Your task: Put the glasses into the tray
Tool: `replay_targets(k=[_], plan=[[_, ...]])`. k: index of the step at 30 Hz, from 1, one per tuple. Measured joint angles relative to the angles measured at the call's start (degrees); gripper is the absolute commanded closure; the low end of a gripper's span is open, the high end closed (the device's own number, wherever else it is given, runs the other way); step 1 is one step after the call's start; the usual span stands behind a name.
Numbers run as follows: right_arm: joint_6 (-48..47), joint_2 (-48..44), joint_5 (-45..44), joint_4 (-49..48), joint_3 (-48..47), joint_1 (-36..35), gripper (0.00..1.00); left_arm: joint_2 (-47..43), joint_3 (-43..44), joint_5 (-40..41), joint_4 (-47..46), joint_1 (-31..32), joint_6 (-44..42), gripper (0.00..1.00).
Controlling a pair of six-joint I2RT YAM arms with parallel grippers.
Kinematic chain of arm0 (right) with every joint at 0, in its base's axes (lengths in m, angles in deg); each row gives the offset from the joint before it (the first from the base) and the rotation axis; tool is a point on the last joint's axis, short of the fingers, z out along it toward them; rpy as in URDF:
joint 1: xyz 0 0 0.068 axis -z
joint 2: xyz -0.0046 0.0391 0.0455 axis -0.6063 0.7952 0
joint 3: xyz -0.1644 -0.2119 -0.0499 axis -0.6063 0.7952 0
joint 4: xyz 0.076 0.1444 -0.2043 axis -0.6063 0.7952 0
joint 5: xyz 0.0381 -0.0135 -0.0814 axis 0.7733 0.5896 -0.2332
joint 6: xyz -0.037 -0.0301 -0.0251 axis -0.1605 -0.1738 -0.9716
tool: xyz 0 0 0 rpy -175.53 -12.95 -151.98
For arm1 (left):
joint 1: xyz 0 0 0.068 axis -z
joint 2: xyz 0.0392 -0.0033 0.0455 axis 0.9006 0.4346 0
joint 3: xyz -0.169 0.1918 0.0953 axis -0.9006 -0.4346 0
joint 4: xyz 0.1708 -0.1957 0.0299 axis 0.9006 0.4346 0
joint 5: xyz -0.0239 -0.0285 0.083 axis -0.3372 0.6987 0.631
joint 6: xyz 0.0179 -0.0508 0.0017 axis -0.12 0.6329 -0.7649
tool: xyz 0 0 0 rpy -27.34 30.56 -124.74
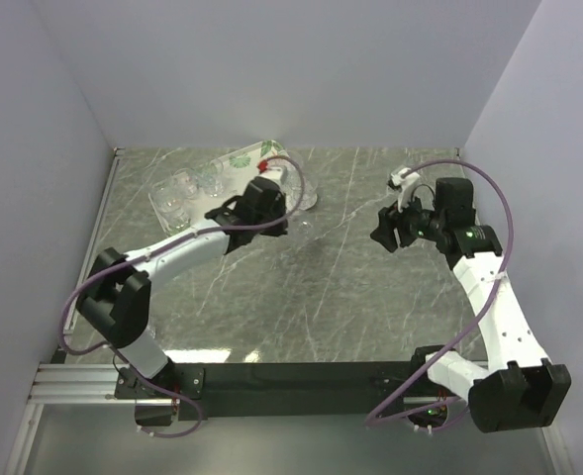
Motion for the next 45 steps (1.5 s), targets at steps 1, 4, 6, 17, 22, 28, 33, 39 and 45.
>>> replay_targets(k=[1,4,6,17,22,28,33,39,45], plan=[[0.0,-0.3,0.9,-0.4,1.2,1.3,0.35,-0.9,-0.2,-0.2,0.4,-1.6,0.0,1.0],[0.2,-0.5,3.3,-2.6,5.0,4.8,0.35,-2.5,-0.2,-1.6,0.9,-6.6,0.0,1.0],[0.3,-0.5,4.6,-3.5,7.1,6.8,0.35,-2.8,0.1,-3.0,1.8,-10.6,0.0,1.0],[0.3,-1.4,9.7,-5.6,9.6,12.3,0.35,5.6,12.8,-5.8,10.6,-24.4,-2.1,1.0],[0.3,-2.3,10.0,-6.0,10.0,12.3,0.35,13.1,20.0,-6.7,13.3,-26.4,-3.0,1.0],[0.3,-4.1,9.2,-6.4,11.1,12.7,0.35,21.2,27.6,-6.8,16.9,-27.3,-3.2,1.0],[0.3,-4.4,8.8,-6.5,11.1,13.2,0.35,26.6,35.0,-6.8,19.6,-27.3,-3.2,0.99],[0.3,-4.8,8.7,-6.8,11.5,13.8,0.35,31.1,41.7,-6.0,22.0,-27.3,-3.3,0.94],[0.3,-5.1,8.7,-6.8,11.5,14.4,0.35,34.1,45.7,-5.5,24.1,-27.4,-3.3,0.83]])
